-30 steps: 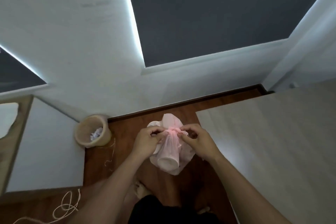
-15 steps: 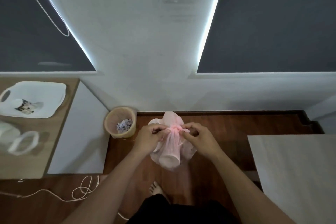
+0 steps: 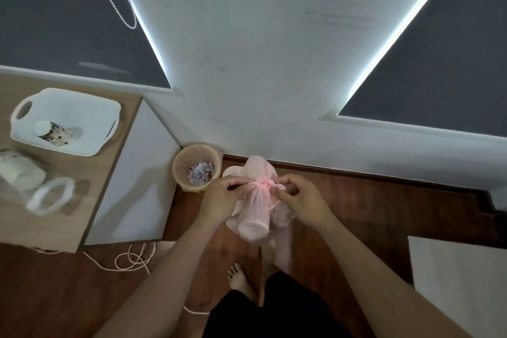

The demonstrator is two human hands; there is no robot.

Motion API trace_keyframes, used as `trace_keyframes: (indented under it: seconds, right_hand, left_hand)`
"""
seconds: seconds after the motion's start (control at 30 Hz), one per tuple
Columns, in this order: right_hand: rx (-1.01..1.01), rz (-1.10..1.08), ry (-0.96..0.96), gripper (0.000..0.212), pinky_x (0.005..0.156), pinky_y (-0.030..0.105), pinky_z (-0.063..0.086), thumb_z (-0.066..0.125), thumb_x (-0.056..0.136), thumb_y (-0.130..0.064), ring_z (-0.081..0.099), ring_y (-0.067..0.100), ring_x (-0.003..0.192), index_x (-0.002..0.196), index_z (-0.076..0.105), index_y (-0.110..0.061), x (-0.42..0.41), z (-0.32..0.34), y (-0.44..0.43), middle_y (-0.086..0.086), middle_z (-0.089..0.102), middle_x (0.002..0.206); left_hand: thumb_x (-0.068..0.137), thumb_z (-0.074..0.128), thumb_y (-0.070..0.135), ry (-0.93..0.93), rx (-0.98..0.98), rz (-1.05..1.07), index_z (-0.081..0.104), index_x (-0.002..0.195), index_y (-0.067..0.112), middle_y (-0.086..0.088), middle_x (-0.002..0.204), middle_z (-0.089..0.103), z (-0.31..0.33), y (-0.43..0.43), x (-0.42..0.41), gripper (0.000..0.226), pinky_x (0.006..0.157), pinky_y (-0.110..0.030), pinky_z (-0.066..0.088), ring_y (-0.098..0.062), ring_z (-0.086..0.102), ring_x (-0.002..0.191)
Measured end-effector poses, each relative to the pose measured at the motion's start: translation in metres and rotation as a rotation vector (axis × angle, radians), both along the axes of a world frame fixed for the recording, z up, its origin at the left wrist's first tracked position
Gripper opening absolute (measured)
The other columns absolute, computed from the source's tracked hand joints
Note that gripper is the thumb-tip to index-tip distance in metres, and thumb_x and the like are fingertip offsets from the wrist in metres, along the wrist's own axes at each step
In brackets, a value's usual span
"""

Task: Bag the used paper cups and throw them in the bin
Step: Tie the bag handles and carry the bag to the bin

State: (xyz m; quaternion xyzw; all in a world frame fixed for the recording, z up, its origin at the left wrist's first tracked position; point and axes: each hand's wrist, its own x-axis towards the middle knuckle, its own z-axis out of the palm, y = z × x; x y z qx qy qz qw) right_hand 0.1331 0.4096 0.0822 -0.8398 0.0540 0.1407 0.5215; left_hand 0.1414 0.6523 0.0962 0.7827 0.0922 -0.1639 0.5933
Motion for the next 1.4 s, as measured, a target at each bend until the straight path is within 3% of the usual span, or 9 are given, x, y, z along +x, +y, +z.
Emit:
trace_keyframes:
  seconds: [0.17, 0.4, 0.47, 0.57, 0.73, 0.97, 1.17, 1.3, 1.4]
  right_hand:
    - [0.006, 0.044, 0.029, 0.016, 0.076, 0.02, 0.048, 0.086, 0.092, -0.024, 0.063, 0.002, 0.08, 0.107, 0.081, -0.029, 0.045, -0.016, 0.009, -0.004, 0.077, 0.109]
    - [-0.053, 0.137, 0.074, 0.015, 0.08, 0.02, 0.049, 0.085, 0.091, -0.031, 0.068, 0.002, 0.086, 0.104, 0.079, -0.035, 0.109, -0.09, 0.013, -0.011, 0.077, 0.106]
    - [-0.07, 0.139, 0.086, 0.016, 0.081, 0.023, 0.05, 0.084, 0.09, -0.033, 0.069, 0.003, 0.086, 0.104, 0.079, -0.039, 0.123, -0.127, 0.013, -0.01, 0.077, 0.103]
    - [-0.083, 0.141, 0.139, 0.014, 0.081, 0.024, 0.052, 0.083, 0.092, -0.032, 0.069, 0.004, 0.088, 0.104, 0.079, -0.037, 0.138, -0.174, 0.014, -0.011, 0.077, 0.1]
    - [-0.153, 0.183, 0.227, 0.004, 0.073, 0.011, 0.048, 0.079, 0.097, -0.027, 0.067, -0.005, 0.085, 0.099, 0.078, -0.031, 0.166, -0.282, 0.026, -0.014, 0.079, 0.1]
    - [-0.216, 0.217, 0.298, 0.004, 0.067, 0.017, 0.041, 0.073, 0.101, -0.025, 0.062, -0.002, 0.079, 0.101, 0.073, -0.022, 0.192, -0.421, 0.038, -0.014, 0.07, 0.087]
    - [-0.221, 0.232, 0.22, 0.018, 0.076, 0.011, 0.046, 0.069, 0.103, -0.018, 0.069, -0.001, 0.091, 0.1, 0.07, -0.036, 0.203, -0.473, 0.049, -0.015, 0.075, 0.098]
    - [-0.196, 0.256, 0.226, 0.016, 0.08, 0.003, 0.048, 0.066, 0.106, -0.012, 0.066, -0.009, 0.099, 0.116, 0.077, -0.016, 0.206, -0.468, 0.056, -0.01, 0.075, 0.108]
    - [-0.179, 0.245, 0.238, 0.016, 0.093, 0.02, 0.055, 0.067, 0.106, -0.017, 0.071, -0.002, 0.105, 0.119, 0.075, -0.019, 0.2, -0.454, 0.059, -0.008, 0.077, 0.114]
  left_hand:
    - [0.089, 0.087, 0.008, 0.052, -0.022, 0.169, 0.084, 0.102, 0.017, 0.007, 0.105, 0.084, -0.018, 0.007, 0.025, 0.016, 0.098, -0.033, 0.061, -0.01, 0.078, 0.104]
    - [0.088, 0.088, 0.012, 0.007, 0.061, 0.153, 0.087, 0.098, 0.014, 0.008, 0.096, 0.084, -0.079, 0.01, 0.072, 0.011, 0.083, -0.009, 0.051, 0.005, 0.074, 0.092]
    - [0.086, 0.09, 0.017, -0.069, 0.122, 0.106, 0.087, 0.098, 0.009, 0.003, 0.097, 0.083, -0.113, 0.009, 0.087, 0.015, 0.082, -0.007, 0.05, 0.006, 0.073, 0.091]
    - [0.079, 0.087, 0.042, -0.109, 0.261, 0.157, 0.089, 0.094, 0.019, 0.002, 0.102, 0.073, -0.177, 0.008, 0.102, 0.028, 0.083, -0.023, 0.053, -0.012, 0.067, 0.095]
    - [0.084, 0.088, 0.028, -0.04, 0.347, 0.156, 0.088, 0.09, 0.029, 0.004, 0.087, 0.078, -0.306, 0.007, 0.123, 0.007, 0.078, -0.034, 0.055, -0.012, 0.07, 0.083]
    - [0.088, 0.088, 0.023, 0.133, 0.3, 0.135, 0.089, 0.091, 0.023, 0.013, 0.082, 0.082, -0.432, 0.01, 0.147, 0.003, 0.074, -0.018, 0.051, 0.005, 0.07, 0.07]
    - [0.091, 0.078, 0.026, 0.203, 0.231, 0.11, 0.087, 0.106, 0.028, 0.008, 0.093, 0.084, -0.489, 0.021, 0.159, 0.018, 0.087, -0.038, 0.064, -0.009, 0.079, 0.088]
    - [0.092, 0.079, 0.01, 0.231, 0.129, 0.204, 0.074, 0.139, 0.019, -0.006, 0.128, 0.079, -0.483, 0.032, 0.153, 0.047, 0.102, -0.045, 0.061, -0.02, 0.075, 0.117]
    - [0.094, 0.077, 0.014, 0.23, 0.16, 0.2, 0.073, 0.14, 0.015, -0.005, 0.129, 0.079, -0.458, 0.038, 0.144, 0.046, 0.108, -0.042, 0.058, -0.016, 0.074, 0.113]
